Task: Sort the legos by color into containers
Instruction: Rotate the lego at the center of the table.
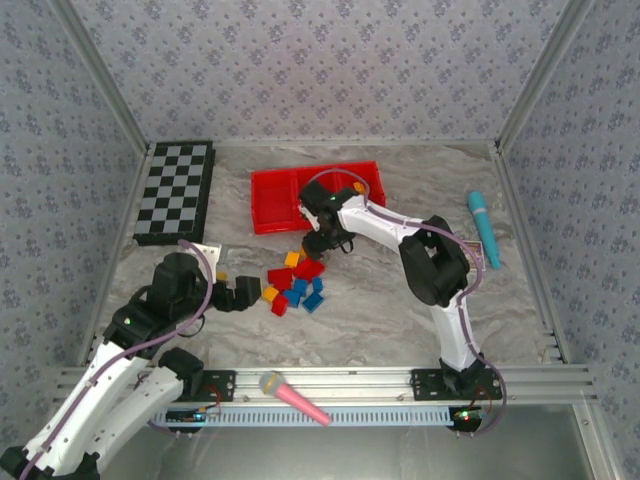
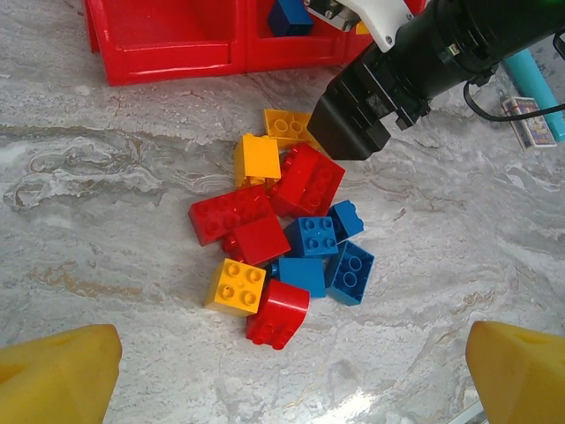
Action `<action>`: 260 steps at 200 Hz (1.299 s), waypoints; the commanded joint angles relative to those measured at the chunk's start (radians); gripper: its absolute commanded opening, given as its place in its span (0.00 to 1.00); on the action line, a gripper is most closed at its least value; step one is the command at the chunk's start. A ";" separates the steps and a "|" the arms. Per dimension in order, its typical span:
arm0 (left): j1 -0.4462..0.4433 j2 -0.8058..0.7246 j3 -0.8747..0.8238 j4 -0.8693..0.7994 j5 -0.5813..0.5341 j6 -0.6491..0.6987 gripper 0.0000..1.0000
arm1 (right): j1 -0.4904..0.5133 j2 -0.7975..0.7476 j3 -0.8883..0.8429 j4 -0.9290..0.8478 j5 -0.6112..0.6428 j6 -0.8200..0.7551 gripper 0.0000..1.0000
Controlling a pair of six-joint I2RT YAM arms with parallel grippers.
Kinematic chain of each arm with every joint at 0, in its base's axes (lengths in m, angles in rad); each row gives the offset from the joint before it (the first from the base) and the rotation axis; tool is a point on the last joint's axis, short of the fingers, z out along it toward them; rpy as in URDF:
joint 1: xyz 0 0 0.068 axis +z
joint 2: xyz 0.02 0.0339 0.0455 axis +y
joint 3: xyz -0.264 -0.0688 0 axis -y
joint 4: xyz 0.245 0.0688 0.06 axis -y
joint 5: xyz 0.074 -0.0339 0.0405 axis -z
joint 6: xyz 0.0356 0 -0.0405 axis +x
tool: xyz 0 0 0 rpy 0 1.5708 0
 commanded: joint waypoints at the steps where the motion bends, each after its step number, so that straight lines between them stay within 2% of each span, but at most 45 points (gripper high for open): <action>1: -0.006 -0.013 0.023 -0.012 -0.014 -0.012 1.00 | 0.011 0.040 0.015 -0.033 0.012 0.016 0.79; 57: -0.006 -0.012 0.022 -0.010 -0.013 -0.013 1.00 | 0.013 0.099 0.091 -0.055 -0.012 -0.014 0.79; 116: -0.006 -0.012 0.025 -0.019 -0.025 -0.016 1.00 | -0.015 0.143 0.132 -0.041 -0.016 -0.026 0.75; 190: -0.005 -0.015 0.032 -0.030 -0.051 -0.019 1.00 | -0.108 0.026 0.010 0.002 0.025 0.052 0.68; 260: -0.006 -0.015 0.030 -0.028 -0.048 -0.021 1.00 | -0.099 -0.001 0.019 -0.004 -0.017 0.029 0.72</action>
